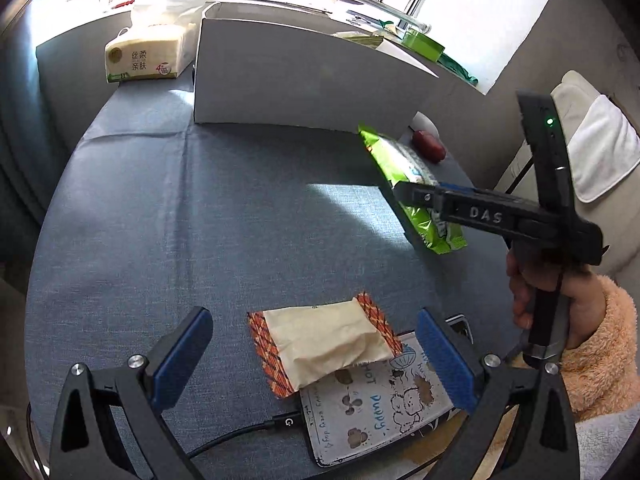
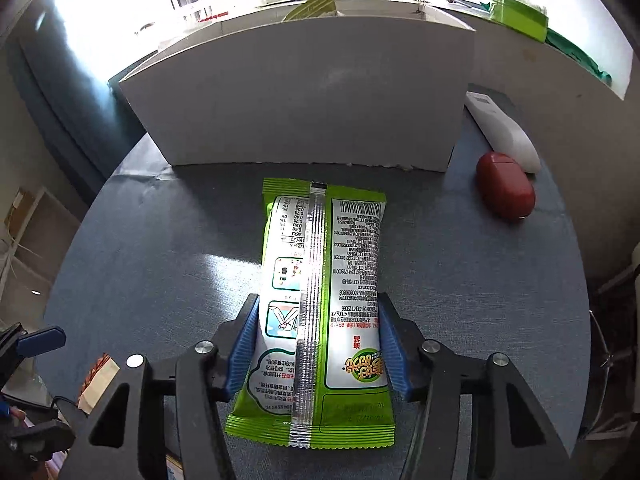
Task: Organize snacks
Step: 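Grasp the wrapped pastry with the left gripper while the right grasps the green seaweed pack, then drop the pastry and green pack into the white box, open both grippers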
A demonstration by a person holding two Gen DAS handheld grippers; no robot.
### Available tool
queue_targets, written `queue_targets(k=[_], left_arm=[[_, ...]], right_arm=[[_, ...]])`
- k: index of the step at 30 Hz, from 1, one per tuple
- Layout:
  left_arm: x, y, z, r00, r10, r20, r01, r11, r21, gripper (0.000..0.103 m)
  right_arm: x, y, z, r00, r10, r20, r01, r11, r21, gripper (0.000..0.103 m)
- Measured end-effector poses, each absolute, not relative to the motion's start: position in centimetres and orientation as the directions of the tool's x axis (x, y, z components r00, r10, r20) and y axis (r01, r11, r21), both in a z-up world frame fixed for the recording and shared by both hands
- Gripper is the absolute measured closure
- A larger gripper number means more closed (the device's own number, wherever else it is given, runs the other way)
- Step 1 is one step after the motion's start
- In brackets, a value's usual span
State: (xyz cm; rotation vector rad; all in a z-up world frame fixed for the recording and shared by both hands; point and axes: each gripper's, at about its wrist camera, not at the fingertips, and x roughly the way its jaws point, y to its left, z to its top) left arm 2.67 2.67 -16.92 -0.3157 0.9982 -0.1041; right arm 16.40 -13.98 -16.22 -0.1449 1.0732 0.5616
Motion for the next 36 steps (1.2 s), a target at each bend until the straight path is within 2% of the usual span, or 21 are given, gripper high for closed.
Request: queue_targets(k=[9, 12, 14, 15, 16, 18, 23, 29, 36], left_arm=[[4.7, 1.0, -19.2, 0.408, -0.175, -0.896, -0.103, 0.966, -0.235, 0.000], [5.1, 0.6, -19.1, 0.419, -0.172, -0.892, -0.090, 0.969, -0.230, 0.003], [5.3, 0.3, -18.8, 0.431, -0.153, -0.889, -0.075, 0.976, -0.204, 0.019], [5.6, 0.3, -18.5, 0.435, -0.156, -0.887, -0.070, 0.976, -0.206, 0.030], [5.7, 0.5, -18.4, 0.438, -0.177, -0.882, -0.067, 0.971, -0.228, 0.036], [5.5, 0.7, -18.0, 0.450, -0.187, -0.873, -0.062, 0.969, -0.240, 0.040], [5.0, 1.4, -14.9, 0.545, -0.196, -0.815, -0.034, 0.966, -0.255, 0.040], [6.9, 3.7, -10.1, 0.678, -0.241, -0.695, 0.021, 0.951, -0.309, 0.040], [12.5, 5.9, -3.3, 0.787, -0.201, -0.583, 0.068, 0.968, -0.242, 0.040]], right_arm=[[14.5, -16.6, -12.6, 0.392, 0.428, -0.814, -0.499, 0.843, 0.202, 0.042], [13.8, -17.2, -12.2, 0.394, 0.437, -0.809, -0.503, 0.839, 0.208, 0.042], [13.7, -17.0, -12.4, 0.390, 0.439, -0.809, -0.508, 0.836, 0.209, 0.042], [13.6, -17.1, -12.4, 0.389, 0.439, -0.810, -0.509, 0.835, 0.208, 0.042], [13.6, -17.0, -12.6, 0.385, 0.444, -0.809, -0.513, 0.832, 0.212, 0.042], [13.5, -17.2, -12.7, 0.377, 0.457, -0.805, -0.513, 0.827, 0.229, 0.042], [13.2, -17.2, -12.2, 0.383, 0.481, -0.789, -0.526, 0.815, 0.241, 0.042], [14.4, -16.5, -9.7, 0.419, 0.501, -0.758, -0.552, 0.803, 0.225, 0.042], [17.4, -14.6, -4.2, 0.509, 0.523, -0.683, -0.585, 0.793, 0.171, 0.042]])
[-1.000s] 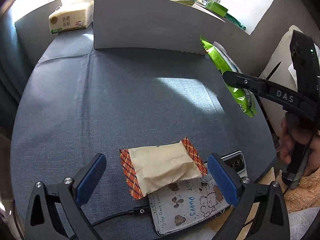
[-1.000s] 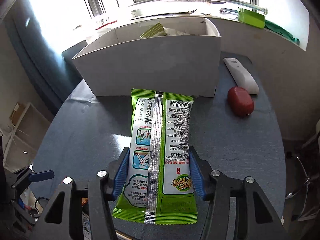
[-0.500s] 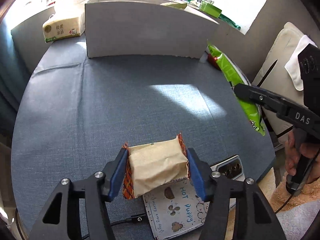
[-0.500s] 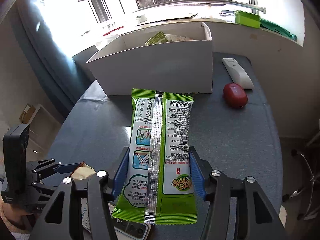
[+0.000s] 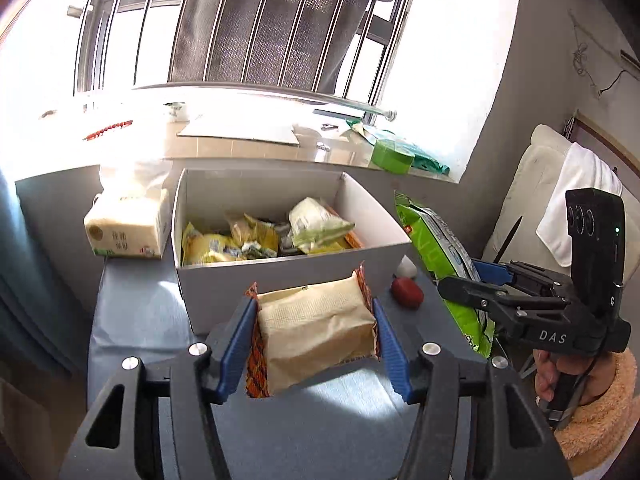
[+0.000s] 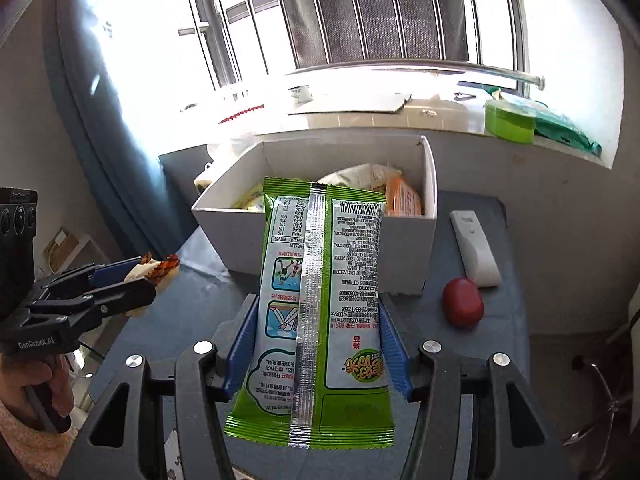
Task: Organize snacks
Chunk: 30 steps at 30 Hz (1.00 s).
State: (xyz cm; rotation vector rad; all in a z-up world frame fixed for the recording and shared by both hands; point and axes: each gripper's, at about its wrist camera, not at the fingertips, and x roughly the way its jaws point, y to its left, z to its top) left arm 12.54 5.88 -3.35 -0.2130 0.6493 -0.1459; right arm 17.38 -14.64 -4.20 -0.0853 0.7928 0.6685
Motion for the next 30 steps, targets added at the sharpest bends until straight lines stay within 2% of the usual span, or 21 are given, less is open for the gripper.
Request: queue_targets(k=[7, 12, 14, 15, 16, 17, 20, 25, 28, 30], left_arm=[[20.0, 8.0, 0.8, 0.843, -0.173, -0.509, 0.078, 0.976, -0.203, 0.040], [25.8, 8.5, 0.4, 0.821, -0.171, -0.545, 0.068, 0.977, -0.203, 0.040], [27.3, 8.5, -0.4, 0.818, -0.132, -0.559, 0.042, 0.984, -0.171, 0.030], [28.0, 8.6, -0.9, 0.809, -0.121, -0.575, 0.029, 0.986, -0.165, 0.009], [28.3, 8.9, -1.4, 0.798, -0.105, -0.593, 0.009, 0.987, -0.162, 0.000], [28.6, 9.2, -1.8, 0.785, -0.090, -0.613, -0.009, 0.988, -0.157, 0.000], [28.2, 10.0, -2.8, 0.768, -0.063, -0.637, -0.050, 0.986, -0.158, 0.000], [24.5, 9.9, -1.9, 0.823, -0.060, -0.565, -0.020, 0.991, -0.133, 0.000], [21.6, 9.0, -0.3, 0.861, 0.014, -0.508, -0.050, 0.997, -0.057, 0.000], [19.5, 8.9, 0.7, 0.885, 0.035, -0.463, -0.069, 0.996, -0.055, 0.000]], right_arm=[[22.4, -11.1, -1.3, 0.541, 0.530, -0.653, -0.608, 0.783, 0.131, 0.042], [27.9, -9.7, -1.8, 0.530, 0.504, -0.682, -0.558, 0.813, 0.167, 0.042], [29.6, -9.1, -2.0, 0.526, 0.501, -0.687, -0.553, 0.815, 0.171, 0.041], [30.2, -8.9, -2.1, 0.545, 0.488, -0.682, -0.543, 0.825, 0.156, 0.039], [30.8, -8.6, -2.1, 0.558, 0.476, -0.680, -0.535, 0.833, 0.143, 0.033], [31.5, -8.4, -2.3, 0.560, 0.464, -0.686, -0.523, 0.841, 0.141, 0.031], [32.5, -8.5, -3.2, 0.541, 0.424, -0.726, -0.465, 0.870, 0.162, 0.000], [31.1, -9.0, -3.2, 0.582, 0.385, -0.716, -0.464, 0.880, 0.096, 0.000], [29.3, -9.3, -2.3, 0.619, 0.381, -0.687, -0.480, 0.876, 0.053, 0.000], [28.0, -9.7, -1.4, 0.660, 0.347, -0.667, -0.466, 0.885, -0.001, 0.000]])
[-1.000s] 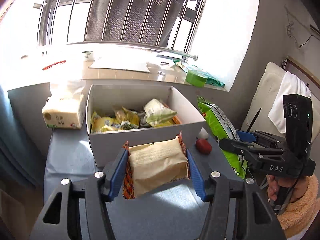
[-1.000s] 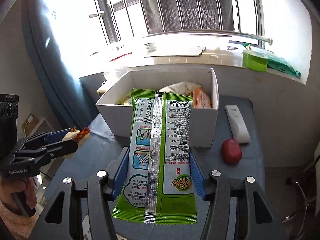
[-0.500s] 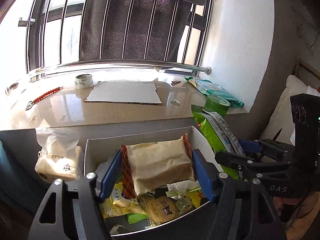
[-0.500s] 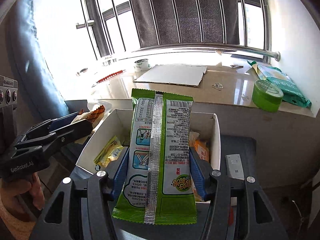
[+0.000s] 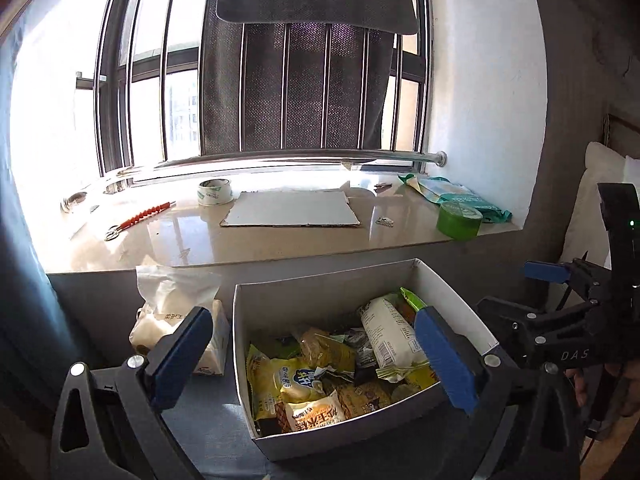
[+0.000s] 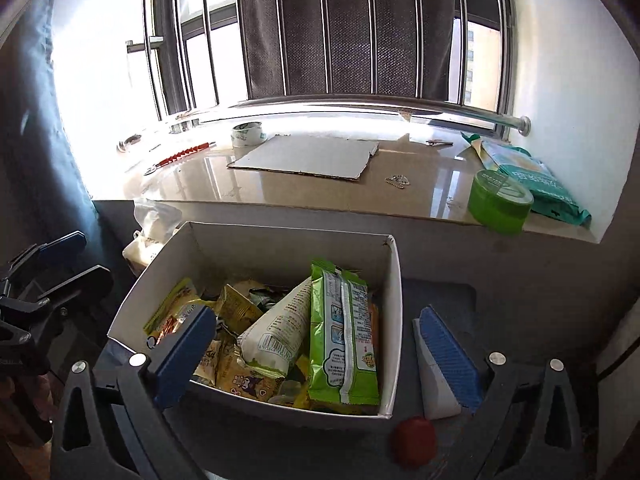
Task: Organize snacks
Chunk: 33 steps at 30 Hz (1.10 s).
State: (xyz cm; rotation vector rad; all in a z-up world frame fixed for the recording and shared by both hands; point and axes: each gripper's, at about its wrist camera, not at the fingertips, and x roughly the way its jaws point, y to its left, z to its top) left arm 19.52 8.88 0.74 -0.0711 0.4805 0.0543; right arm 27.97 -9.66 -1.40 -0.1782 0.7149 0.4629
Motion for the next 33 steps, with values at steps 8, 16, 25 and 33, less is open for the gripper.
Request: queue_targets(k=[8, 16, 25, 33], left_arm=[[12.4, 7.4, 2.9, 0.899, 0.004, -0.437, -0.069, 0.989, -0.132, 0.000], [5.9, 3.7, 1.7, 0.871, 0.081, -0.485, -0.128, 0.990, -0.066, 0.000], [2.5, 1.2, -0.7, 0.832, 0.029, -0.555, -0.106, 0.989, -0.108, 0.000], [2.6, 1.3, -0.1, 0.836, 0.034, -0.547, -0.108, 0.989, -0.103, 0.000]], right_arm=[[20.9, -12.0, 2.0, 0.699, 0.434, -0.568, -0.527, 0.850, 0.001, 0.000], [14.8, -14.5, 1.4, 0.672, 0.468, -0.574, -0.551, 0.834, 0.035, 0.000], [10.4, -17.0, -1.5, 0.592, 0.478, -0.649, -0.555, 0.826, 0.101, 0.000], [9.9, -17.5, -1.5, 0.590, 0.478, -0.651, -0.548, 0.829, 0.112, 0.000]])
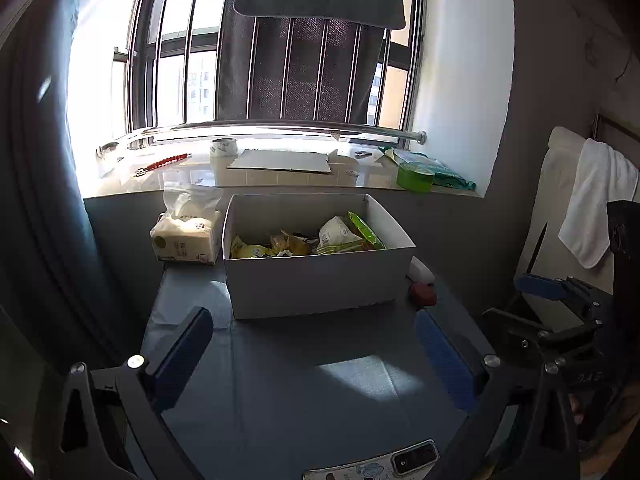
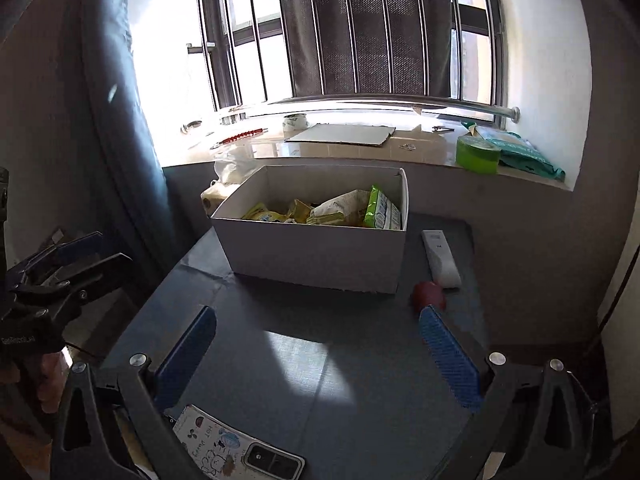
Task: Organize snacks
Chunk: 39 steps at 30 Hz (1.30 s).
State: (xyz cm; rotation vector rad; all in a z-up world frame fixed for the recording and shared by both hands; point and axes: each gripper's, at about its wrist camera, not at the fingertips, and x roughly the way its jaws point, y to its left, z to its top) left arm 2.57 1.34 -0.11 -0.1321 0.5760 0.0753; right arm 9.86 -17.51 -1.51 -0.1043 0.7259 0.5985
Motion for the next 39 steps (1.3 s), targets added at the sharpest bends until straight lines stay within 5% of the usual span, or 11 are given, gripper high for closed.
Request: queue_targets(k=[39], left_arm=[[2.92, 1.10, -0.46, 0.823, 0.032, -0.566, -0.103, 0.990, -0.094, 0.000]], right_arm=[[9.59, -17.47, -1.46, 0.586, 0.473, -0.658, -0.546, 0.831, 0.111, 0.000]])
